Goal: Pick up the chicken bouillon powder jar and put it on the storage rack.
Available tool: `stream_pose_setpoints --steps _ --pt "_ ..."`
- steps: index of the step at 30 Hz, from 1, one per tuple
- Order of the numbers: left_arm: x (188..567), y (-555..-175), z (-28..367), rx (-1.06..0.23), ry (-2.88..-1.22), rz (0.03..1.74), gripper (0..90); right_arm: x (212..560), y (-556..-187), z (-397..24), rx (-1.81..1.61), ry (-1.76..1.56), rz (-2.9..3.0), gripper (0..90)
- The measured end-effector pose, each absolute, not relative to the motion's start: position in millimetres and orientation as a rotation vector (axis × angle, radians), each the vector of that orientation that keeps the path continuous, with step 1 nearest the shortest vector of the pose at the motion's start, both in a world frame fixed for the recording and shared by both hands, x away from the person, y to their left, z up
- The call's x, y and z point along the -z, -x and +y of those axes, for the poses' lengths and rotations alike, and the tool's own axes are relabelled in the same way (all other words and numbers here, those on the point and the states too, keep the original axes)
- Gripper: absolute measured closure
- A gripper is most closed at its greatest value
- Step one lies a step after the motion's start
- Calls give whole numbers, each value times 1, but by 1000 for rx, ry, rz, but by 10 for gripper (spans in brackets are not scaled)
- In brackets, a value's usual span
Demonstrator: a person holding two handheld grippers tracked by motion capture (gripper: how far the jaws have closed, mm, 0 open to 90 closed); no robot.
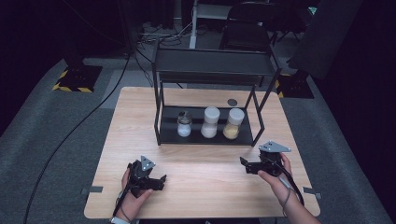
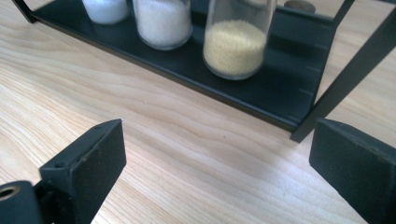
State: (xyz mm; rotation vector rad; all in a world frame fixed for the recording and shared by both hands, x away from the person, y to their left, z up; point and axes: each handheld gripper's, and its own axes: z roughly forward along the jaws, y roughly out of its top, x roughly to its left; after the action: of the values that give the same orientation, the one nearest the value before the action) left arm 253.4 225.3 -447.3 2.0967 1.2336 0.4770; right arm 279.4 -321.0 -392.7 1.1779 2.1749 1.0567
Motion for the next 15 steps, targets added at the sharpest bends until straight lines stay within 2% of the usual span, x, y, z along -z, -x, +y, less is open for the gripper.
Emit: stream_pose_setpoints --steps 15 --pt "447 -253 225 -477 -2095 1236 6 425 -284 -324 -1004 -1215 2213 32"
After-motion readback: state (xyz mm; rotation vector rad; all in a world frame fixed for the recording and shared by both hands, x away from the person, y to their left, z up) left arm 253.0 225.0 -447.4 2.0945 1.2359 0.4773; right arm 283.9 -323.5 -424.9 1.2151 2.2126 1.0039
